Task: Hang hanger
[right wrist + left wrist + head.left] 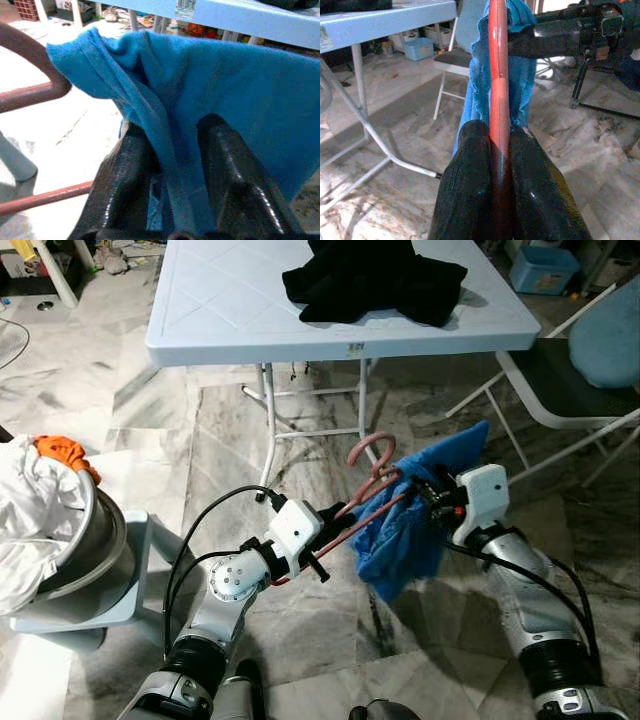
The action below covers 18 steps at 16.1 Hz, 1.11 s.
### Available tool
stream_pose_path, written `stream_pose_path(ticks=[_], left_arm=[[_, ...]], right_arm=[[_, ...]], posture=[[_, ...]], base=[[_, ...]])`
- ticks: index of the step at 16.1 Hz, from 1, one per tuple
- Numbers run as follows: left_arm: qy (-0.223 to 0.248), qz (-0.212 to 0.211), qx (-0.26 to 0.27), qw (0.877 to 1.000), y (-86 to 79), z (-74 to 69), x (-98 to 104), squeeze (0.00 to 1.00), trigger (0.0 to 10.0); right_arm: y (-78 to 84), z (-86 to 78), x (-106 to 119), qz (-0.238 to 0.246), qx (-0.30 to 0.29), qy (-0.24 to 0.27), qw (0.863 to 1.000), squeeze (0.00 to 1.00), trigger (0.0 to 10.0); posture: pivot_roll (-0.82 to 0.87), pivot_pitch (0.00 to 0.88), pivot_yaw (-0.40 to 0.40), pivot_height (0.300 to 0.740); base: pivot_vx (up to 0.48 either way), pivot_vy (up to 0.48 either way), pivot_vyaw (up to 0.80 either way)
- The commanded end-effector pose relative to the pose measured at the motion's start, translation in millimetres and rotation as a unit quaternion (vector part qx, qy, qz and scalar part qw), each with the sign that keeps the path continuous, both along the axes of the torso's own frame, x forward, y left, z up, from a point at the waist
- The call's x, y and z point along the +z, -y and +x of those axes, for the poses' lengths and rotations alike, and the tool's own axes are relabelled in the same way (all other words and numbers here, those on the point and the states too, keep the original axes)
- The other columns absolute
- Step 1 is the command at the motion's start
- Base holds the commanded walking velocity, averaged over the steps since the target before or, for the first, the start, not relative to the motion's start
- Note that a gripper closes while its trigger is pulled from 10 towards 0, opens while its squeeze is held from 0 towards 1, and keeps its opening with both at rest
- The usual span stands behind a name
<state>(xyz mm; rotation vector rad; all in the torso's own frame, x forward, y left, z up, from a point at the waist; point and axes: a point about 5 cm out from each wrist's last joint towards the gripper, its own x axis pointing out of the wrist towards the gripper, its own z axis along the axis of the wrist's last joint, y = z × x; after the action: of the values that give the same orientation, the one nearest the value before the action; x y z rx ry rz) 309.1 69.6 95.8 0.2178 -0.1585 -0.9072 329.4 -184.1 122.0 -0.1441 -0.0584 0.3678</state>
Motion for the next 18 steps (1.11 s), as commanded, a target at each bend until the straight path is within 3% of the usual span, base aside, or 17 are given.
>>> stream_pose_path(ticks=[1, 7, 9, 13, 16, 18], left_arm=[[0.011, 0.003, -0.005, 1.000, 2.1, 0.8, 3.7, 0.00, 0.0], [0.011, 0.015, -0.005, 1.000, 0.7, 0.0, 0.9, 0.00, 0.0], [0.022, 0.017, 0.003, 1.000, 0.0, 0.0, 1.3, 0.00, 0.0], [0.024, 0.077, -0.005, 0.997, 2.5, -4.7, -11.4, 0.00, 0.0], [0.017, 0.099, -0.006, 0.995, -2.5, -11.9, -21.5, 0.00, 0.0], [0.028, 0.138, -0.020, 0.990, -9.9, -19.2, -27.7, 0.00, 0.0]], right_arm=[[4.4, -2.8, -1.7, 0.003, -0.001, -0.002, 1.000, 0.00, 0.0], [4.2, -2.1, -0.5, 0.005, 0.006, 0.001, 1.000, 0.00, 0.0], [11.6, 1.2, 4.2, 0.012, -0.028, 0.014, 0.999, 0.00, 0.0], [15.7, 4.1, 16.8, 0.013, -0.049, 0.044, 0.998, 0.00, 0.0], [27.7, 14.6, 39.6, 0.015, -0.110, 0.083, 0.990, 0.00, 0.0], [37.2, 21.5, 50.7, 0.007, -0.157, 0.096, 0.983, 0.00, 0.0]], posture=[[-0.09, 0.229, -0.034, 0.740], [-0.08, 0.228, -0.038, 0.740], [-0.09, 0.228, -0.040, 0.740], [-0.10, 0.224, -0.049, 0.740], [-0.10, 0.224, -0.050, 0.740], [-0.10, 0.224, -0.050, 0.740]], base=[[0.000, 0.000, 0.00], [0.000, 0.000, 0.00], [0.000, 0.000, 0.00], [0.000, 0.000, 0.00], [0.000, 0.000, 0.00], [0.000, 0.000, 0.00]])
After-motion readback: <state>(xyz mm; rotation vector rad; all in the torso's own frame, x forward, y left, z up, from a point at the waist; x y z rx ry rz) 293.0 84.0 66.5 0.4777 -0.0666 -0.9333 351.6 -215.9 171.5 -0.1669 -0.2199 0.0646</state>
